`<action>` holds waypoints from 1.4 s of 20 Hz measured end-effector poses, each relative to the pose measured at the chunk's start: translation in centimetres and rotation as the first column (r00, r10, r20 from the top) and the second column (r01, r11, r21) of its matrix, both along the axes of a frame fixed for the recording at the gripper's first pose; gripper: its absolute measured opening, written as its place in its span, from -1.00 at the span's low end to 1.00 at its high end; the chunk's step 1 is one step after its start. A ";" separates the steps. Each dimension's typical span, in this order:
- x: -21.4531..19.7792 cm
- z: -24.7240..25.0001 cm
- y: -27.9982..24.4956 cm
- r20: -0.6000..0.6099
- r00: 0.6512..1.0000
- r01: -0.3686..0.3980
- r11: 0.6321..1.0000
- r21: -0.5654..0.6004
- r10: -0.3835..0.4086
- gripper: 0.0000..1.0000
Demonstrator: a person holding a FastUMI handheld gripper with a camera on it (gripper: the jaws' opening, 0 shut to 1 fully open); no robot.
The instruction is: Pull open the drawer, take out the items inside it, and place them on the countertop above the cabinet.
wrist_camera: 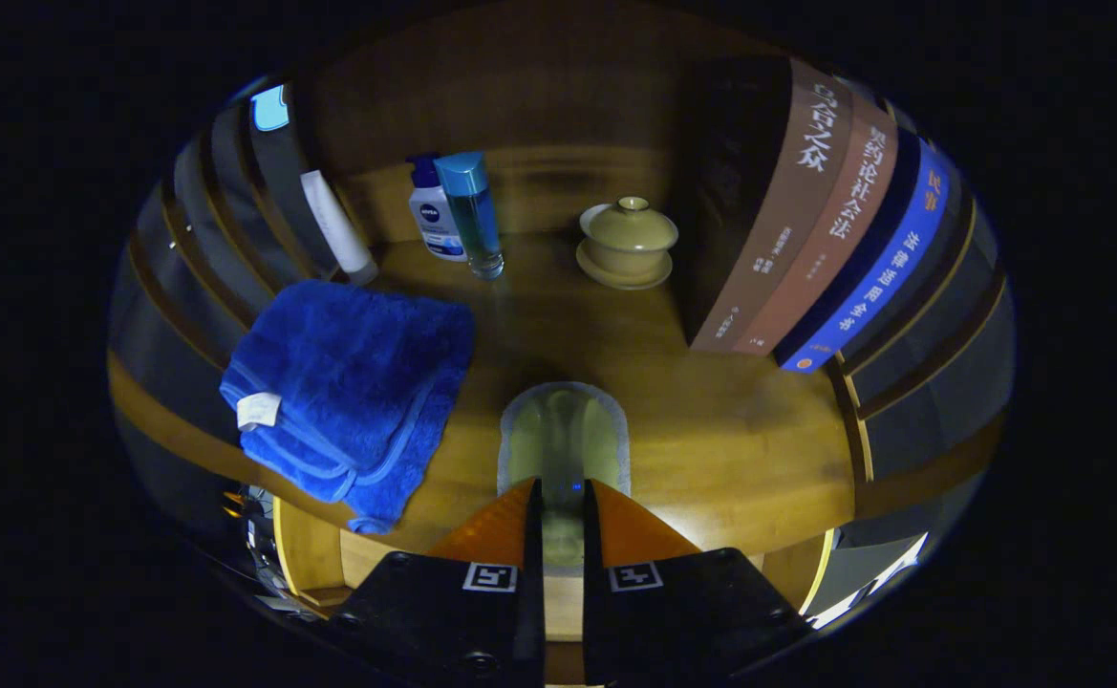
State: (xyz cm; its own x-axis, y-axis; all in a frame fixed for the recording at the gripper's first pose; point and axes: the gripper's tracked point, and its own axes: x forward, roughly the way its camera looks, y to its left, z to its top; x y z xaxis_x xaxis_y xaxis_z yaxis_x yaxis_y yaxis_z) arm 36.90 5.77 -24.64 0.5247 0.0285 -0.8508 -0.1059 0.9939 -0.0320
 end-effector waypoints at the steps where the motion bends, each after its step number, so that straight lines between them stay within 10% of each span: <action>1: 0.5 -0.1 0.2 0.001 1.000 0.007 1.000 0.008 -0.007 -0.60; 6: 1.4 -0.2 0.6 0.002 1.000 0.004 1.000 0.025 -0.004 -0.58; 12: 1.1 1.4 0.1 0.080 0.996 0.026 0.997 0.073 -0.032 0.98; 19: -3.3 8.3 0.6 0.362 0.931 -0.026 0.986 0.162 -0.035 0.98; 28: -18.9 15.5 -0.8 0.706 0.700 -0.091 0.966 0.242 -0.111 0.99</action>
